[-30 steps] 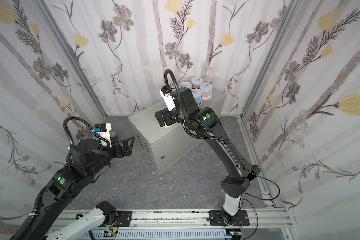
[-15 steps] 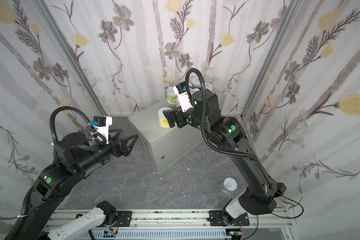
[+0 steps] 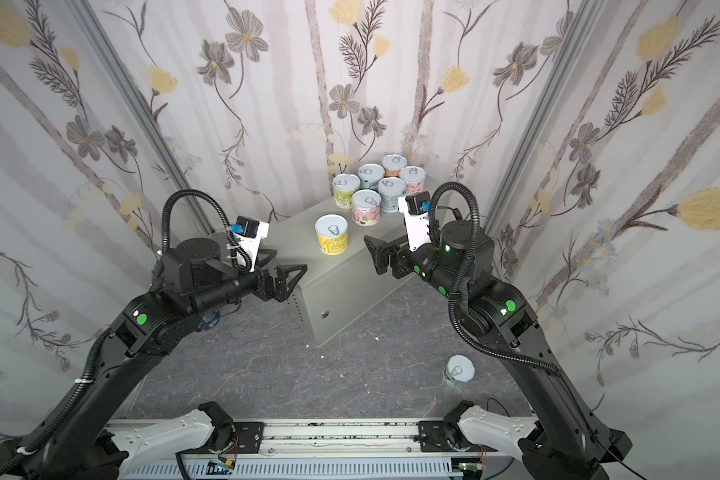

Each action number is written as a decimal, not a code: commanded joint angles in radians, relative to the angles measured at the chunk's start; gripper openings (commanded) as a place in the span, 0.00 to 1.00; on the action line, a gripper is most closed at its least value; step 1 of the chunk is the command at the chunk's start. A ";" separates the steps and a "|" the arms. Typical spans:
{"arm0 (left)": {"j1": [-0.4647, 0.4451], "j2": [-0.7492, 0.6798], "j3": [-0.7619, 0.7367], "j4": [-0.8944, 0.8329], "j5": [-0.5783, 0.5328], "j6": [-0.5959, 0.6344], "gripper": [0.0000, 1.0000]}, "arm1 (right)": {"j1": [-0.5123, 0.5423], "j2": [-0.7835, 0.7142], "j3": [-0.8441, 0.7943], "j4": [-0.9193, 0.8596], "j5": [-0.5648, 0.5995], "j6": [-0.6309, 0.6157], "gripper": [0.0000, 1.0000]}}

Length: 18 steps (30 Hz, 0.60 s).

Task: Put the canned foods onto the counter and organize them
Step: 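Withdraw the right gripper while the left gripper reaches toward the yellow can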

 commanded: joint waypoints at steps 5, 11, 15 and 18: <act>-0.019 0.037 0.025 0.045 -0.128 0.006 1.00 | -0.058 -0.065 -0.103 0.117 -0.089 0.014 0.97; -0.019 0.039 0.037 0.060 -0.157 -0.006 1.00 | -0.058 -0.059 -0.171 0.154 -0.133 -0.004 0.97; -0.018 0.068 0.044 0.060 -0.122 0.001 1.00 | -0.058 -0.065 -0.194 0.187 -0.121 -0.009 0.99; -0.020 0.092 0.041 0.065 -0.094 0.027 1.00 | -0.059 -0.078 -0.211 0.206 -0.111 -0.010 0.99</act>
